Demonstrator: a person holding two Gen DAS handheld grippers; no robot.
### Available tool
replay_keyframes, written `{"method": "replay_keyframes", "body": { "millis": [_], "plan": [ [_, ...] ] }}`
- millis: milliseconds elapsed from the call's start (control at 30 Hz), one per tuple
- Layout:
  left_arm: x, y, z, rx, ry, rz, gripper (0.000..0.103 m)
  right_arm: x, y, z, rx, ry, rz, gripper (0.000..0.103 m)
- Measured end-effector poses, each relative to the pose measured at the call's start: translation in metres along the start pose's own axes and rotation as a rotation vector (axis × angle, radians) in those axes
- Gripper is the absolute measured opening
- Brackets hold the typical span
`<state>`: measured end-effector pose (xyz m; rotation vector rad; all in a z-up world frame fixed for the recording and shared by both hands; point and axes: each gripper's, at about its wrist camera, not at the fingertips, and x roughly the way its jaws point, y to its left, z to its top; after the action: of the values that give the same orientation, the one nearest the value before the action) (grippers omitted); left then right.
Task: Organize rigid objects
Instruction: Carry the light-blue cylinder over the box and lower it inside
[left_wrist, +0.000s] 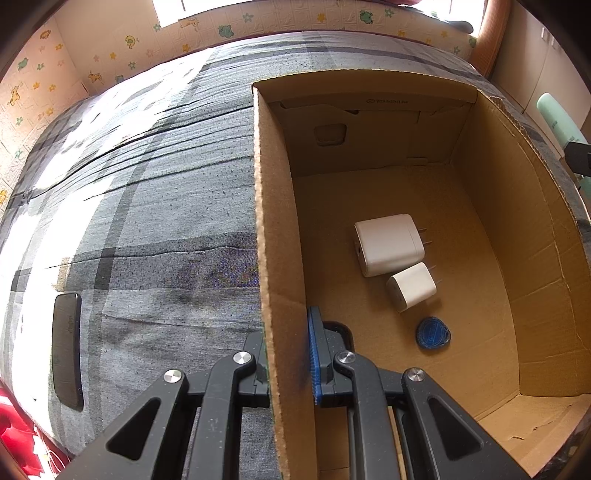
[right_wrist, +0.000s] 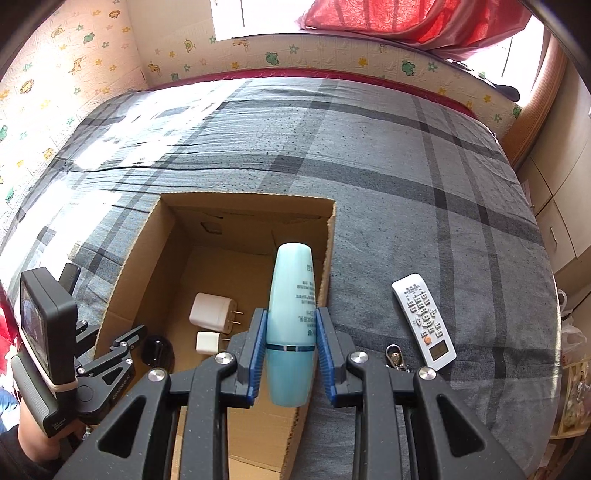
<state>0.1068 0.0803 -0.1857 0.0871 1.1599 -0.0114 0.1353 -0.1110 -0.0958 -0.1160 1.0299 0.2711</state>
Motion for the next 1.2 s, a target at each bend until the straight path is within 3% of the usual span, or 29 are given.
{"method": "replay_keyframes", "body": {
  "millis": [467, 1000, 1200],
  "plan": [
    [0.0, -0.002, -0.001, 0.004, -0.004, 0.004, 0.014, 0.032, 0.05, -0.014, -0.082, 0.071, 0.026, 0.027],
    [-0.002, -0.004, -0.001, 0.012, -0.005, 0.013, 0.014, 0.096, 0.068, -0.032, -0.102, 0.286, -0.001, 0.027],
    [-0.003, -0.004, -0.001, 0.01, -0.005, 0.012, 0.015, 0.103, 0.073, -0.036, -0.104, 0.312, 0.005, 0.027]
  ]
}}
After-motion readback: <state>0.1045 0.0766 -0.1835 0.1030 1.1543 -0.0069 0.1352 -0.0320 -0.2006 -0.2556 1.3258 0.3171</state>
